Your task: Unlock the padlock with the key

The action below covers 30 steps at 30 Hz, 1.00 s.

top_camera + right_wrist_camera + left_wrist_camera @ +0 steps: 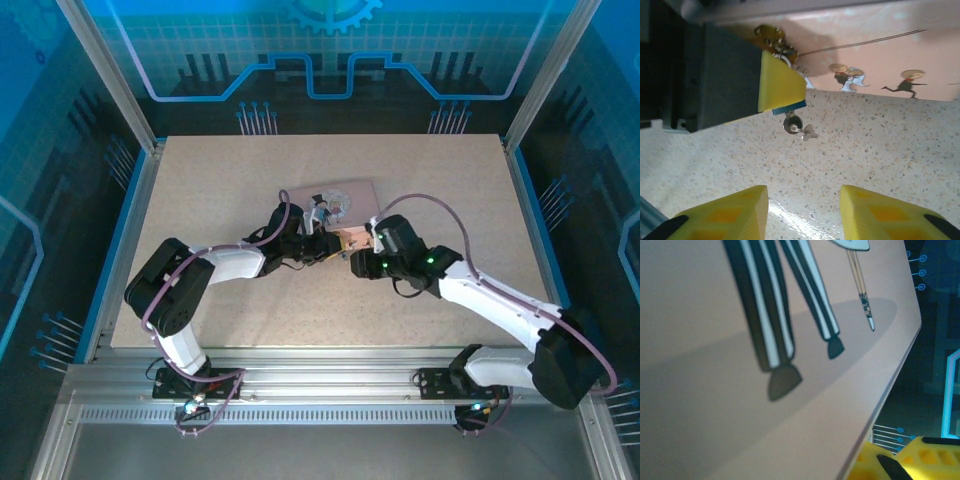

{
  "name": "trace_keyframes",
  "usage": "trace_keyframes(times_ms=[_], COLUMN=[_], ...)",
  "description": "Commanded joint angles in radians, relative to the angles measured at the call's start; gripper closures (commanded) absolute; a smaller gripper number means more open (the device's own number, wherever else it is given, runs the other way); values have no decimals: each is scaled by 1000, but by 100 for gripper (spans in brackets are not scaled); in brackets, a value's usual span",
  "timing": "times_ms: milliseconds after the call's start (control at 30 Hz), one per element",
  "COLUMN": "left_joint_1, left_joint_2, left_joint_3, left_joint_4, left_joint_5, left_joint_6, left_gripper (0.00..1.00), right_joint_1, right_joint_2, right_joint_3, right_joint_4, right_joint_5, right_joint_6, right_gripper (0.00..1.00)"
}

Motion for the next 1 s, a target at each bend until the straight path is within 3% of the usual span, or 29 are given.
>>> trace_keyframes(times_ms=[0,400,967], left_joint_1=[-9,-9,-7], left_joint_2=[-38,-36,-43], left_joint_3=[32,40,51], left_joint_4=[-13,-12,-11], left_joint_5=[78,90,100], left_joint_6=[-18,-21,-29], left_gripper=[100,100,100], right_joint_1=[37,85,91], right_joint_2=[49,207,289], right_joint_3=[36,178,222], right_joint_4=[-32,-45,-39], right_joint_5=[80,137,163], right_joint_6=[-72,-123,-162], right_gripper=[57,58,59])
